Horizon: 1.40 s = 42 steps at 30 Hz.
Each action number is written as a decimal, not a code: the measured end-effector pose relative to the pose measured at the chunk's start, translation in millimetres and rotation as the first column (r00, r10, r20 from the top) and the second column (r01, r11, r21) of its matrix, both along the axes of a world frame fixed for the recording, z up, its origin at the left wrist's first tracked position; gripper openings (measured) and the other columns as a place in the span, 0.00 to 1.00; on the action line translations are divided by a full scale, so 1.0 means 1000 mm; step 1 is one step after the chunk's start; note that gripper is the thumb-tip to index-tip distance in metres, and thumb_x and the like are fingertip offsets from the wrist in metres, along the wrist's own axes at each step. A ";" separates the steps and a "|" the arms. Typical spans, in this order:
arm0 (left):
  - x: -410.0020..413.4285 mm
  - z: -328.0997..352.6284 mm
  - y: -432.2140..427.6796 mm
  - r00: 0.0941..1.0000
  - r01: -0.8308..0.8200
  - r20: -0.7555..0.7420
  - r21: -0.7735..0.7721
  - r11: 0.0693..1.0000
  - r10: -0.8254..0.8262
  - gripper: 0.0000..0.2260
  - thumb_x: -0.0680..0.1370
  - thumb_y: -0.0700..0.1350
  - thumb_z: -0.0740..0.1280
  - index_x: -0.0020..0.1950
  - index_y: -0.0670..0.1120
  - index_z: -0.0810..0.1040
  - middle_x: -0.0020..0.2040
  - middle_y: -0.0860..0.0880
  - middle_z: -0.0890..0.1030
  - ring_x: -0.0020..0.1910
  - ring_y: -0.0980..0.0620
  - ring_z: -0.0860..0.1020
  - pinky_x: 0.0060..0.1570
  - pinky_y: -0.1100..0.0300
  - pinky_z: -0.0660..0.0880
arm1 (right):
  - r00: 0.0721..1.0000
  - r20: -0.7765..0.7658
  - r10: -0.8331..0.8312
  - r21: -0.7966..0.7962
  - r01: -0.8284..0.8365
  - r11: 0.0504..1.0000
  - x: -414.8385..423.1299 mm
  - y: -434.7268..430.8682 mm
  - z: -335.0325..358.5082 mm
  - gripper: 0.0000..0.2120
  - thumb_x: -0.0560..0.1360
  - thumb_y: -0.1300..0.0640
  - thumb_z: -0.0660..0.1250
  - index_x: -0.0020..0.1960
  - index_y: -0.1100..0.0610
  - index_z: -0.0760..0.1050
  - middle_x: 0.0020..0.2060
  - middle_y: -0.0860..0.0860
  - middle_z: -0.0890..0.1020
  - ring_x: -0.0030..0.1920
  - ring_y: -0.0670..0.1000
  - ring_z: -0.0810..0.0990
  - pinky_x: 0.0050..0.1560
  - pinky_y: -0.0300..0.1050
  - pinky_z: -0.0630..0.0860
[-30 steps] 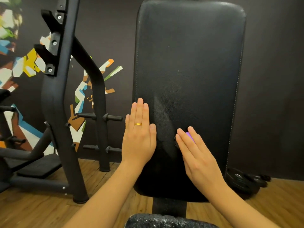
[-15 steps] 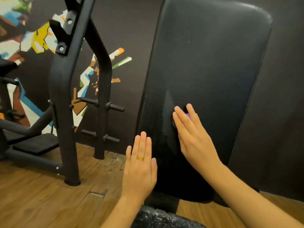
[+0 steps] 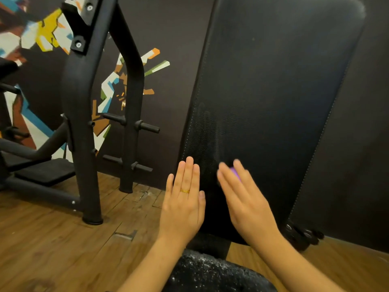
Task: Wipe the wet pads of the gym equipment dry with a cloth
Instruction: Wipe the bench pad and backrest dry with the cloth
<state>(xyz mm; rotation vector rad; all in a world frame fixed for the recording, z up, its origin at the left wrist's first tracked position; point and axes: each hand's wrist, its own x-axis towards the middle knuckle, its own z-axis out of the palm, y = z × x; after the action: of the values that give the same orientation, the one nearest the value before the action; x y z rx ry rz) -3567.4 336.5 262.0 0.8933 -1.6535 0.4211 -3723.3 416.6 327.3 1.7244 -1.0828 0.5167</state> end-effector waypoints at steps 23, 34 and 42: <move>0.001 -0.001 -0.001 0.999 0.033 0.001 0.001 0.999 -0.033 0.26 0.84 0.46 0.53 0.82 0.40 0.54 0.83 0.42 0.54 0.82 0.44 0.53 0.77 0.44 0.57 | 0.994 -0.096 0.057 0.048 -0.052 0.997 0.013 -0.017 0.030 0.31 0.78 0.65 0.67 0.79 0.60 0.63 0.78 0.56 0.64 0.80 0.60 0.56 0.78 0.57 0.60; 0.007 -0.001 -0.005 0.998 0.057 0.019 0.024 0.998 -0.057 0.26 0.85 0.49 0.48 0.83 0.43 0.51 0.84 0.46 0.50 0.82 0.47 0.51 0.80 0.51 0.48 | 0.988 -0.083 0.133 -0.090 -0.141 0.986 0.101 -0.078 0.142 0.27 0.77 0.68 0.64 0.75 0.63 0.67 0.75 0.58 0.69 0.79 0.64 0.58 0.78 0.59 0.56; 0.004 -0.001 -0.004 0.996 0.085 -0.005 0.023 0.996 -0.085 0.26 0.86 0.50 0.46 0.83 0.43 0.51 0.83 0.45 0.52 0.82 0.46 0.51 0.79 0.49 0.50 | 0.897 -0.394 0.199 0.032 -0.203 0.979 0.037 -0.053 0.160 0.28 0.76 0.71 0.67 0.75 0.63 0.69 0.73 0.60 0.72 0.76 0.64 0.65 0.75 0.61 0.64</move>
<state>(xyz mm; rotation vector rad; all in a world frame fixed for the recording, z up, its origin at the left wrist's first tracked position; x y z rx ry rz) -3563.5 332.3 260.9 0.8369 -1.6893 0.3428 -3686.5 363.4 487.6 1.8421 -0.6152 0.2778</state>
